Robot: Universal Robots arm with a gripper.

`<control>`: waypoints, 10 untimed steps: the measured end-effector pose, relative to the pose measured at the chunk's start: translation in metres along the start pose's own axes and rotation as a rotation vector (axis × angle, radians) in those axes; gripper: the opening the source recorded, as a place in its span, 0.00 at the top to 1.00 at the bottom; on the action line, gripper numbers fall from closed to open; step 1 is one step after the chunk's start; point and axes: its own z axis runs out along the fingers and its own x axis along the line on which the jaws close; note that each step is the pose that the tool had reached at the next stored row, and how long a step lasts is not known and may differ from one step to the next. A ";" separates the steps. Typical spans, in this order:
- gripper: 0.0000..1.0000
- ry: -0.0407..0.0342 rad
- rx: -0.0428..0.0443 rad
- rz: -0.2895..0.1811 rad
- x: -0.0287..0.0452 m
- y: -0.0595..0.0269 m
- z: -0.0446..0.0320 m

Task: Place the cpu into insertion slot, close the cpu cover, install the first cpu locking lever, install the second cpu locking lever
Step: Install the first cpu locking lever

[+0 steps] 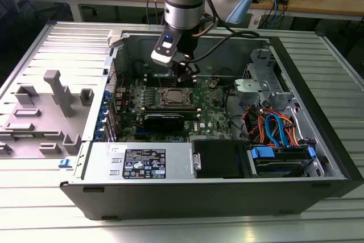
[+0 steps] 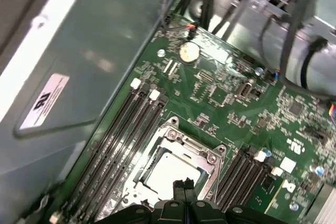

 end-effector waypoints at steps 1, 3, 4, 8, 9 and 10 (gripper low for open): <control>0.89 -0.0002 -0.0006 -0.026 0.0000 0.0000 0.0000; 0.89 -0.0006 -0.0017 -0.070 0.0000 0.0000 0.0000; 0.89 -0.0008 -0.0022 -0.090 0.0000 0.0000 0.0000; 0.89 -0.0015 -0.0043 -0.178 0.0000 0.0000 0.0000; 0.89 -0.0018 -0.0048 -0.201 0.0000 0.0000 0.0000; 0.89 -0.0020 -0.0051 -0.217 0.0001 -0.0001 0.0000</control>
